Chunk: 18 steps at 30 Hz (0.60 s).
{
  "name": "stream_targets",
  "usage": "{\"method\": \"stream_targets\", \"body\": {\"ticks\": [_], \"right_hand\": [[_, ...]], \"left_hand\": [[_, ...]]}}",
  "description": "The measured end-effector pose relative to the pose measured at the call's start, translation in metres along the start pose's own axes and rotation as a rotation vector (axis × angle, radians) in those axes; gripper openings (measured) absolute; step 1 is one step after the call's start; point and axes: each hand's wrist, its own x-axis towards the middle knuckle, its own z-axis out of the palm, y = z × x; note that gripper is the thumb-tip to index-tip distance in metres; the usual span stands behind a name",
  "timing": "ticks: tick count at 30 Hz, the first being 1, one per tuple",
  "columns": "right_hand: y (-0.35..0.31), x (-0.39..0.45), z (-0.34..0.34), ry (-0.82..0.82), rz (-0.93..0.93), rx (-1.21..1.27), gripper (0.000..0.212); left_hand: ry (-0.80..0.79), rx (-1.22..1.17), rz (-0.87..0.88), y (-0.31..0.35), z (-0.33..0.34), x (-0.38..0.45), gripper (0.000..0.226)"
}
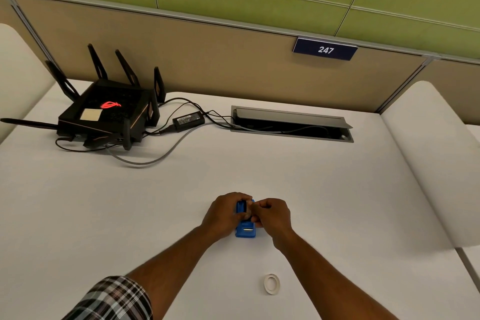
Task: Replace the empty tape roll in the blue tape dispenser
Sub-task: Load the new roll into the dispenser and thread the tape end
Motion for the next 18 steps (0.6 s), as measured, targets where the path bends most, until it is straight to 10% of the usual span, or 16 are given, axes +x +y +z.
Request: {"method": "stream_targets", "body": {"ticks": [10,18], "right_hand": [[0.002,-0.011,0.005,0.046,0.095,-0.024,0.050],[-0.013,-0.015,0.008,-0.045,0.316,0.316,0.032]], "left_hand": [[0.012,-0.018,0.013,0.000,0.001,-0.001,0.038],[0.019,-0.006,0.056,0.000,-0.001,-0.004,0.032]]}}
